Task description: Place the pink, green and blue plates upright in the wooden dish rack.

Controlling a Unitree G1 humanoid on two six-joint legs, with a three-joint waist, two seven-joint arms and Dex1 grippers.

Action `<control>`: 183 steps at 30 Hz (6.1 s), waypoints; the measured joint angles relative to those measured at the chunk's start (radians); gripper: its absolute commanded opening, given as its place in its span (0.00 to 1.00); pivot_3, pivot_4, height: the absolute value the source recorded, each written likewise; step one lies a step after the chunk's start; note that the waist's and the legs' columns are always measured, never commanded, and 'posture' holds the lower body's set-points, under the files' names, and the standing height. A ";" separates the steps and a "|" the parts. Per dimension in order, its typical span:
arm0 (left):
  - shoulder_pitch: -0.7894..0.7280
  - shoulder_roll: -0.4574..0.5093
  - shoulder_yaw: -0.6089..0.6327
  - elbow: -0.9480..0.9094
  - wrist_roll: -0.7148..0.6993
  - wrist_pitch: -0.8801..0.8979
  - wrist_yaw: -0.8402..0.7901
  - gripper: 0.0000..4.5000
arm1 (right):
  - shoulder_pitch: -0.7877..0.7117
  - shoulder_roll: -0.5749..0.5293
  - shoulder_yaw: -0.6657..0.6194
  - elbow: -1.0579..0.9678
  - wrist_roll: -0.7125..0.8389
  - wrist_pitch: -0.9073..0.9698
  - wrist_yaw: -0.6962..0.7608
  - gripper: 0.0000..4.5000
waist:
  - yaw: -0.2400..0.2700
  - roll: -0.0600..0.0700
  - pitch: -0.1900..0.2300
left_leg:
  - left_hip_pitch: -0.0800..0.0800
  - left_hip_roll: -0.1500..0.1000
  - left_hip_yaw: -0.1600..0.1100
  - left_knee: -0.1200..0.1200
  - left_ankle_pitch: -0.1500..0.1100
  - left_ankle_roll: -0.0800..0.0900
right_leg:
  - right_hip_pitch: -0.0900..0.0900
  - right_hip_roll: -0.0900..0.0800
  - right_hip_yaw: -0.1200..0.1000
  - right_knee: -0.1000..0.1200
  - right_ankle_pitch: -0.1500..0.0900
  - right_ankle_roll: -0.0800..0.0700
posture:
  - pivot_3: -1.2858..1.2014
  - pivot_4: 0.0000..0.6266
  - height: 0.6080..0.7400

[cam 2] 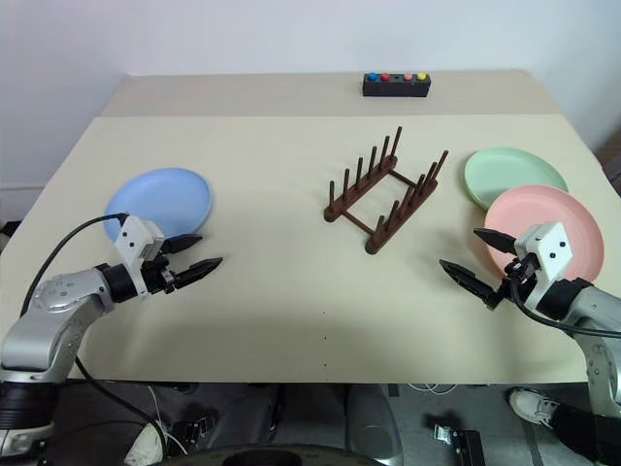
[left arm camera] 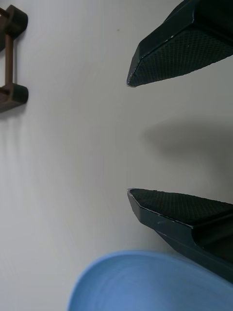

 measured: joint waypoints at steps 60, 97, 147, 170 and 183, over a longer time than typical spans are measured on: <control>-0.531 -0.756 -0.603 0.639 0.461 -0.202 0.241 0.99 | 0.410 0.090 -0.091 -0.619 0.070 0.202 -0.222 1.00 | 0.031 -0.004 0.000 | -0.001 -0.001 0.002 0.003 0.000 0.000 | 0.003 0.000 0.000 -0.003 -0.002 0.008 | 0.52 0.24 1.00; -0.599 -0.795 -0.495 0.776 0.445 -0.250 0.326 0.99 | 0.385 0.124 -0.028 -0.579 -0.021 0.143 -0.220 1.00 | 0.027 -0.005 0.000 | 0.000 0.000 0.003 0.003 0.000 0.000 | 0.003 0.000 0.000 -0.003 -0.002 0.009 | 0.52 0.24 1.00; -0.809 -0.832 -0.377 1.106 0.412 -0.353 0.426 0.99 | 0.411 0.175 -0.023 -0.585 -0.041 0.124 -0.249 1.00 | 0.028 -0.005 0.000 | -0.002 0.000 0.003 0.001 0.000 0.000 | 0.001 0.000 0.000 -0.004 -0.002 0.010 | 0.52 0.24 1.00; -0.868 -0.856 -0.408 1.204 0.423 -0.379 0.450 0.99 | 0.415 0.176 -0.022 -0.585 -0.041 0.124 -0.247 1.00 | 0.026 -0.008 0.002 | -0.001 -0.001 0.003 0.002 0.000 0.000 | 0.002 0.000 0.000 -0.004 -0.002 0.011 | 0.52 0.24 1.00; -0.877 -0.858 -0.388 1.233 0.392 -0.401 0.409 0.49 | 0.398 0.174 -0.013 -0.585 -0.042 0.125 -0.248 1.00 | 0.028 -0.007 0.002 | -0.001 -0.001 0.003 0.002 0.000 0.000 | 0.002 -0.001 0.000 -0.004 -0.002 0.011 | 0.52 0.24 1.00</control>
